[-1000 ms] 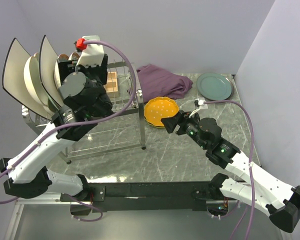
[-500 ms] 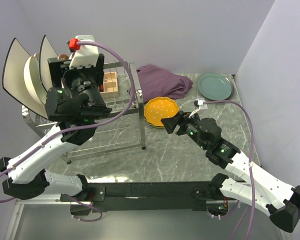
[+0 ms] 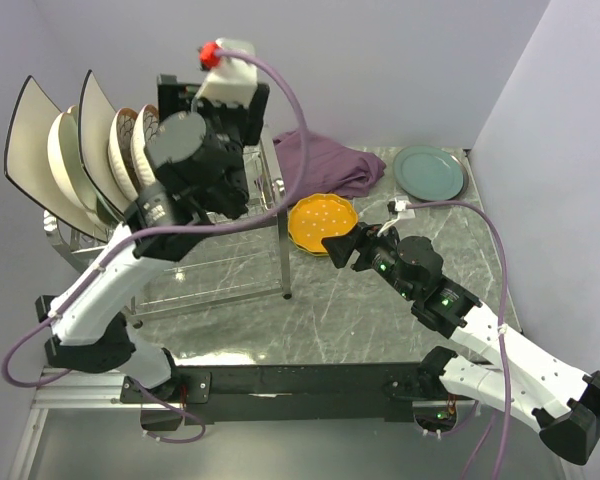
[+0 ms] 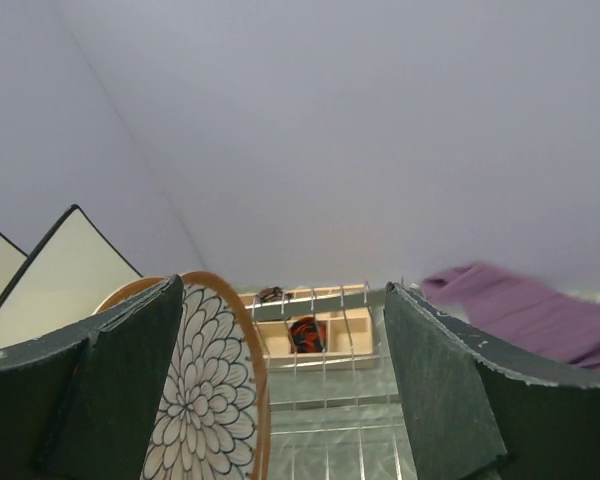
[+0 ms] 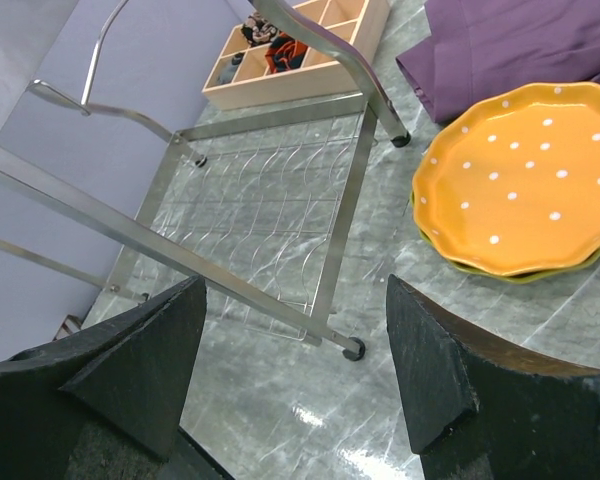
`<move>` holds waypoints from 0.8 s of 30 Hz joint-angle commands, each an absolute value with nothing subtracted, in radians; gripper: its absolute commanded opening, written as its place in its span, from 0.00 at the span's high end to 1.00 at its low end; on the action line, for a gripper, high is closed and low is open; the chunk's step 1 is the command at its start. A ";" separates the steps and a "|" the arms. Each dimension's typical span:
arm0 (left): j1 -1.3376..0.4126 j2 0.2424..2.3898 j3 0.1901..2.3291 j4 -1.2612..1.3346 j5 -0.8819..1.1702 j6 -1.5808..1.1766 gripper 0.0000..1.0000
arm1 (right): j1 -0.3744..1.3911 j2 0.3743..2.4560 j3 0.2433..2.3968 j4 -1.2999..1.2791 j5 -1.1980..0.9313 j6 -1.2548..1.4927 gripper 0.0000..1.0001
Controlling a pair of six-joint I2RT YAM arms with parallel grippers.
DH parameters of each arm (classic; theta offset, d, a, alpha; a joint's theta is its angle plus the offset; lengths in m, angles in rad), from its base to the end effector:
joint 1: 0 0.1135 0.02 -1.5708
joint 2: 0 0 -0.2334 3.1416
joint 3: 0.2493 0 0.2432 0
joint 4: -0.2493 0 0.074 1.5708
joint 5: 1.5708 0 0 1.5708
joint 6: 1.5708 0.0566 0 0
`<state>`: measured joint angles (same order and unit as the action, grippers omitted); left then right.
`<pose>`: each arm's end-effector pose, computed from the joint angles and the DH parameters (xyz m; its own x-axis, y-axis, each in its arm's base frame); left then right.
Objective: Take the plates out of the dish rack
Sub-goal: Unload the plate from the dish rack.
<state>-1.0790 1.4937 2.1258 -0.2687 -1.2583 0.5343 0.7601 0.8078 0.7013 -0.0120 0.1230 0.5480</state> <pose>0.1618 -0.1880 0.5664 0.0686 0.2035 -0.9767 -0.2137 0.9592 0.1849 0.1705 0.1525 0.3014 -0.3834 0.3490 -0.8551 -0.4636 0.7280 0.5050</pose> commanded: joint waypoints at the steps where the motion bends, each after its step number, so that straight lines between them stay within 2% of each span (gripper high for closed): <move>1: -1.016 1.568 2.354 -0.581 -1.203 0.304 0.14 | 0.772 0.798 0.729 0.008 0.132 0.529 0.21; 4: -0.950 1.536 2.330 -0.668 -1.159 0.170 0.15 | 0.773 0.799 0.726 0.006 0.130 0.528 0.21; 5: -0.930 1.526 2.344 -0.795 -1.108 0.110 0.15 | 0.773 0.799 0.726 0.006 0.129 0.528 0.21; 7: -0.847 1.478 2.346 -0.871 -0.963 -0.042 0.15 | 0.775 0.802 0.727 0.006 0.123 0.528 0.21; 11: -0.831 1.356 2.159 -0.766 -1.012 -0.037 0.16 | 0.778 0.811 0.729 0.006 0.127 0.525 0.21; 16: -0.831 1.338 2.152 -0.842 -1.052 -0.109 0.19 | 0.790 0.818 0.733 0.008 0.132 0.523 0.21; 24: -0.827 1.289 2.002 -0.836 -1.155 -0.138 0.28 | 0.796 0.819 0.733 0.008 0.140 0.517 0.21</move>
